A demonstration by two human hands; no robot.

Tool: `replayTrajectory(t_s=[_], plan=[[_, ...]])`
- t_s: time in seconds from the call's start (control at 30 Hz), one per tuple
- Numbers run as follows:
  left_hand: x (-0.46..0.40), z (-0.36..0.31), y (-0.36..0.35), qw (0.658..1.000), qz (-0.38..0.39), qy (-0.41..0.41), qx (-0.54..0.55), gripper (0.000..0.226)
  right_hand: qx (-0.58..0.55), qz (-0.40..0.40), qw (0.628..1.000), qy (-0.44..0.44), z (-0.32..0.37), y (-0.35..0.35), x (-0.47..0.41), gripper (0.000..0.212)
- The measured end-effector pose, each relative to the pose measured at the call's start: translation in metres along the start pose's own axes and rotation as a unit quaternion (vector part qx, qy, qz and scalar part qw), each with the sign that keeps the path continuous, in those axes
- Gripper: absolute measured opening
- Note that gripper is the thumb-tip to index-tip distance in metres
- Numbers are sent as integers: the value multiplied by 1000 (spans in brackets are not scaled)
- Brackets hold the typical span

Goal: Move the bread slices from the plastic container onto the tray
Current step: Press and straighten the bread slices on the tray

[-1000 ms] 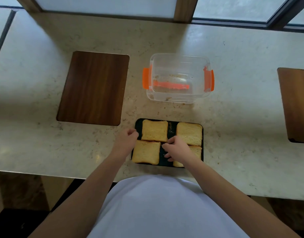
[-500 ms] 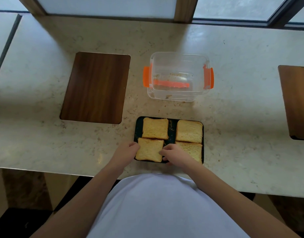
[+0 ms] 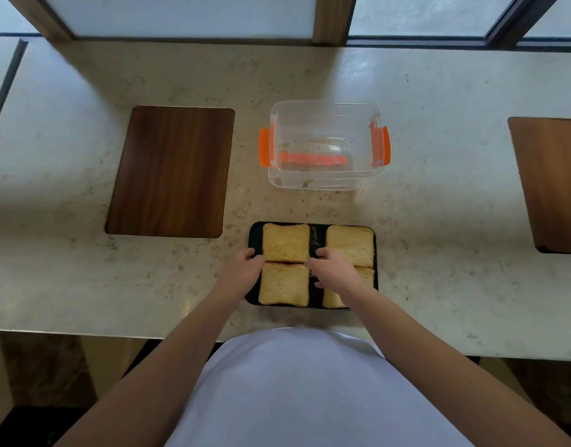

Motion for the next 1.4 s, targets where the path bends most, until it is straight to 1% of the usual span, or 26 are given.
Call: replayTrajectory(t_s=[0.03,0.07,0.17,0.23,0.3,0.43,0.67,0.8,0.83,0.87,0.9,0.93,0.97,1.0,1.07,1.1,1.17,1.3,1.4], plan=[[-2,-4,-3,1000,2,-2,-3,60,1,0,1000,-2,2,-2,-1,65],[-1,-9,-5,1000,6,-3,-3,51,6,3,1000,-3,4,-4,-2,65],[-4,-10,-5,1000,9,-7,-5,3,29,12,999,-6,11,-19,-3,57],[-5,-9,-5,1000,6,-7,-11,13,32,5,999,-3,10,-23,-3,51],[-6,-9,-3,1000,4,-14,-15,10,35,5,999,-1,9,-25,-5,52],[-6,-10,-2,999,21,-25,-26,12,28,11,1000,2,7,-22,-10,66],[-3,-10,-2,999,16,-25,-21,9,37,12,999,11,11,-24,-12,63],[-4,-12,-3,999,5,-29,-37,11,36,7,999,13,11,-23,-12,66],[-3,-13,-3,997,1,-42,-62,14,35,5,999,14,11,-23,-11,66],[-1,-13,-4,990,-16,-65,-120,15,36,2,999,16,10,-22,-10,66],[2,-14,-4,970,-59,-104,-213,15,40,-1,999,23,9,-20,-8,65],[6,-17,-6,940,-104,-148,-288,22,47,-9,998,35,7,-16,-5,64],[10,-21,-11,919,-127,-195,-319,34,56,-23,997,50,3,-10,-2,61],[13,-25,-16,923,-112,-211,-303,44,60,-42,995,62,-1,-2,1,59],[13,-35,-34,948,-34,-197,-250,54,49,-87,993,67,-13,19,6,57],[11,-40,-44,953,4,-184,-240,56,43,-111,991,62,-19,31,8,57],[5,-51,-65,958,52,-163,-230,56,53,-155,986,45,-29,52,9,57],[-7,-67,-99,965,74,-122,-221,60,137,-196,971,21,-35,69,7,58],[-15,-73,-109,969,62,-108,-214,61,164,-208,964,20,-37,69,8,55]])
Point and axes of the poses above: each hand's wrist, its own x-axis away from the middle knuckle, its own y-axis out of the back of the hand, z = x × y, the point moved 2 cm from there along -x, towards the middle knuckle, and after that the axes turned 3 degrees about z, right-handed, at the moved point
